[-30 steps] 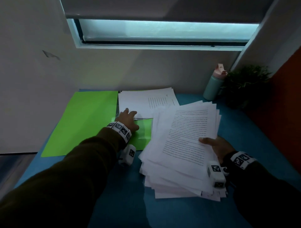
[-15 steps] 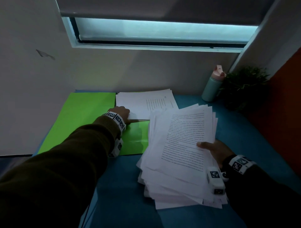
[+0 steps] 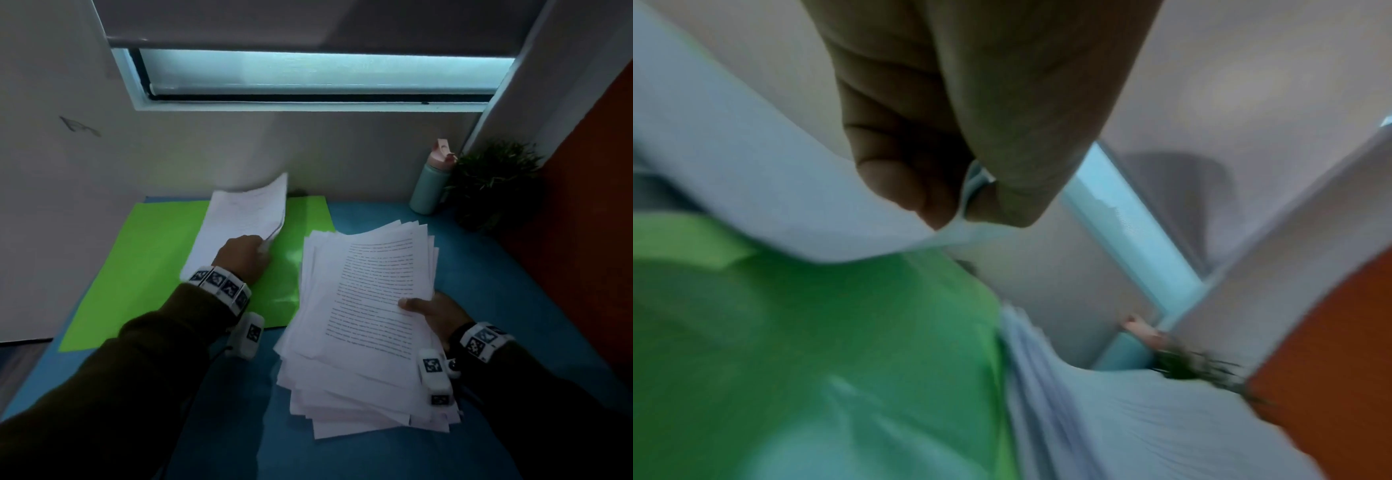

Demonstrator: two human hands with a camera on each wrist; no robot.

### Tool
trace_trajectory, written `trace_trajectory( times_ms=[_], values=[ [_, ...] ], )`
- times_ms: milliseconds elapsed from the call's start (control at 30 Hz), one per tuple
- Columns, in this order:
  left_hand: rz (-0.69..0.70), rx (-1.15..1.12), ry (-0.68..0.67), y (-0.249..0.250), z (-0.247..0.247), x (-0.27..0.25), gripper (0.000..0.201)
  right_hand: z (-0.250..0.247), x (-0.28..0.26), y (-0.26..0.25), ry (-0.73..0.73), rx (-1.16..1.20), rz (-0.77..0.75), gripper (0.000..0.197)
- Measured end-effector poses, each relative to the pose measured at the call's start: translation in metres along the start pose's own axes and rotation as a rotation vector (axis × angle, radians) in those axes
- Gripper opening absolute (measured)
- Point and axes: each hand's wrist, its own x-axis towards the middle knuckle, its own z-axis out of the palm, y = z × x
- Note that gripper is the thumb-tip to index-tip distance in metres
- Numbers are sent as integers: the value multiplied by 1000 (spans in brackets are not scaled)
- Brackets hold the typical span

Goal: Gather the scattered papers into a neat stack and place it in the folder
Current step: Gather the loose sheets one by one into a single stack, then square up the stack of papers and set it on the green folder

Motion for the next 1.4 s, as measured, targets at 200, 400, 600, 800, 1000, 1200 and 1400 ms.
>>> trace_trajectory(
  times_ms=[200, 400, 600, 800, 1000, 1200, 1400],
  values=[
    [201, -90, -117, 80, -4, -63, 34, 1, -2, -2, 26, -37, -10, 35],
    [374, -8, -323, 158, 29, -102, 33, -2, -1, -3, 19, -101, 6, 73],
    [475, -270, -542, 172, 43, -120, 48, -3, -13, -16, -121, -80, 91, 29],
    [81, -535, 48, 90, 36, -85, 62, -2, -13, -7, -110, -21, -6, 57],
    [-397, -1034, -225, 35, 22, -54, 96, 3, -22, -10, -150, 93, -131, 102],
    [-247, -1486, -168, 42, -4, -60, 32, 20, -30, -48, -188, 65, -278, 87],
    [79, -1375, 277, 55, -54, -73, 28, 40, -41, -105, -168, 70, -420, 68]
  ],
)
